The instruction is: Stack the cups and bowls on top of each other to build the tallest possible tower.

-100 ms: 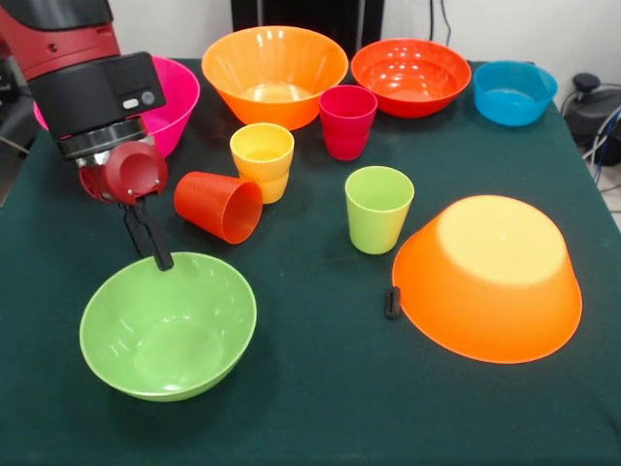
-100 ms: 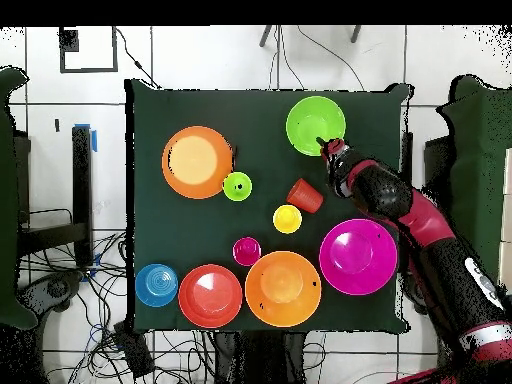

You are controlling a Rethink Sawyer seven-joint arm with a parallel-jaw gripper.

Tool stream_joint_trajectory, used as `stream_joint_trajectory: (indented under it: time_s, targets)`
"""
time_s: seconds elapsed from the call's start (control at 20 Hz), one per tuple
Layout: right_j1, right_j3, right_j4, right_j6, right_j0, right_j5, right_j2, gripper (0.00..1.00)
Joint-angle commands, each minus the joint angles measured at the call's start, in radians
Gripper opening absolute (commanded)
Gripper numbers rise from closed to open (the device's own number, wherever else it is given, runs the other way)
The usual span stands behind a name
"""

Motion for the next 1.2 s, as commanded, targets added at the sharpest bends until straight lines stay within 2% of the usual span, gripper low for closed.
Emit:
stream_joint_trajectory:
  time_s: [0.05,0.5,0.75,0.8,0.95,1.05,1.2]
  targets:
    - [-0.008,-0.104,-0.09,-0.111,0.07,0.075,-0.086,1.0]
    - [-0.007,-0.123,-0.096,-0.111,0.082,0.084,-0.097,1.0]
    - [-0.028,-0.16,-0.128,-0.071,0.128,0.051,-0.165,1.0]
    - [-0.033,-0.163,-0.129,-0.057,0.137,0.041,-0.18,0.0]
    - [-0.043,-0.181,-0.126,-0.02,0.177,0.066,-0.228,0.0]
    - [-0.028,-0.172,-0.136,-0.023,0.176,0.027,-0.228,0.0]
    - [-0.079,-0.156,-0.108,-0.032,0.197,0.124,-0.247,0.0]
